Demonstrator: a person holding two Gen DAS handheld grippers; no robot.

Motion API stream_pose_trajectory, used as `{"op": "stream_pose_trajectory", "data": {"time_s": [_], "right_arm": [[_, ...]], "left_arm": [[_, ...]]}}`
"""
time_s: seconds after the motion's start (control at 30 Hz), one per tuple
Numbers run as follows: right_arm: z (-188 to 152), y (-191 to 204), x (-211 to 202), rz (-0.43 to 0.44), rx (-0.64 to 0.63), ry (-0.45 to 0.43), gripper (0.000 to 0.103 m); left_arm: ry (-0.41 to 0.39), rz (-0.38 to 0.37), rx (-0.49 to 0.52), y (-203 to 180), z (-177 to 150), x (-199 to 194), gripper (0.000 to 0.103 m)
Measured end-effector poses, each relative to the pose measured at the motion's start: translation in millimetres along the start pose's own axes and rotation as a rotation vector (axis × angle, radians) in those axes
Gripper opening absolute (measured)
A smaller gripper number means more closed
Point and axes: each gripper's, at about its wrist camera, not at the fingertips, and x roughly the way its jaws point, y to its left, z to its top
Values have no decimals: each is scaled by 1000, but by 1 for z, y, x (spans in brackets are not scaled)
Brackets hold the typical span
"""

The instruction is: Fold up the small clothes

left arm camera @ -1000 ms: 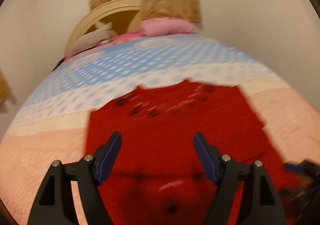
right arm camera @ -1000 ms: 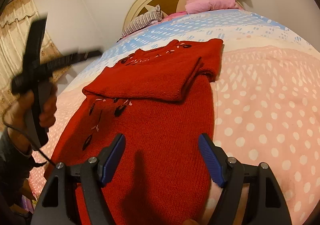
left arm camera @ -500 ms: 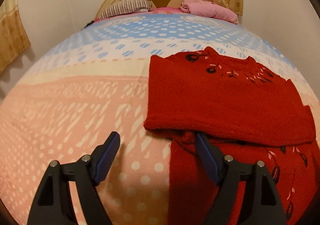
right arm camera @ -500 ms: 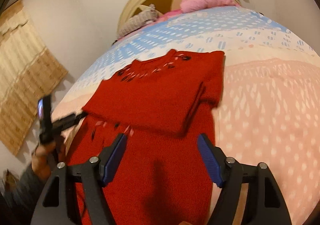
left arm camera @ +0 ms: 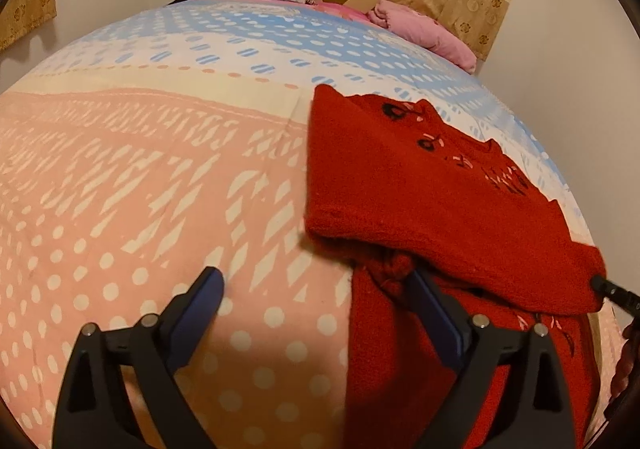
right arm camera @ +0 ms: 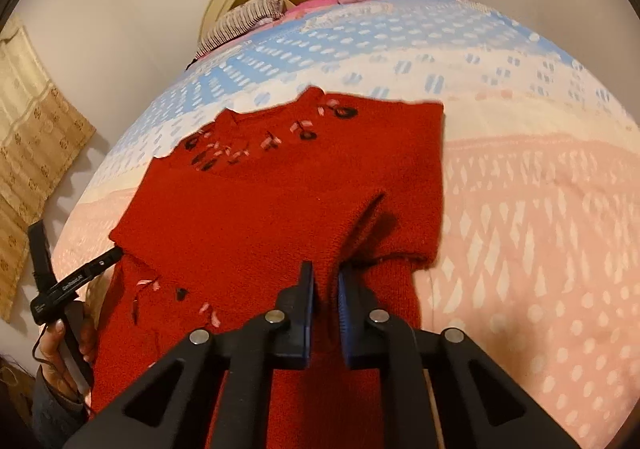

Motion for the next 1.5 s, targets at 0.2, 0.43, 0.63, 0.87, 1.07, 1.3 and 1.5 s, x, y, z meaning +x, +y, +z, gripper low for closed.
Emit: {"op": "stream_pose_trajectory", "data": {"time_s": [0.2, 0.43, 0.63, 0.87, 1.07, 1.3, 1.5], "right_arm": [[25, 8, -17, -99, -63, -42, 9], [20, -23, 32, -169, -35, 77, 9], [13, -31, 15, -172, 5, 24, 43], [22, 8, -4, -58, -136, -45, 46], [4, -10, 47, -83, -87, 35, 47], [-1, -14, 44, -52, -84, -4, 47], [-4, -19, 42, -18, -64, -25, 47]], "left_arm": [[1, -14, -10, 4, 0, -1, 97], [4, 2, -2, 2, 0, 0, 97], [-49, 9, 28, 1, 5, -20, 97], [-106, 128, 90, -16, 41, -11, 97], [-38, 227, 121, -15, 33, 26, 99], [-54, 262, 124, -15, 31, 24, 103], [-70, 289, 143, -20, 28, 23, 103]]}}
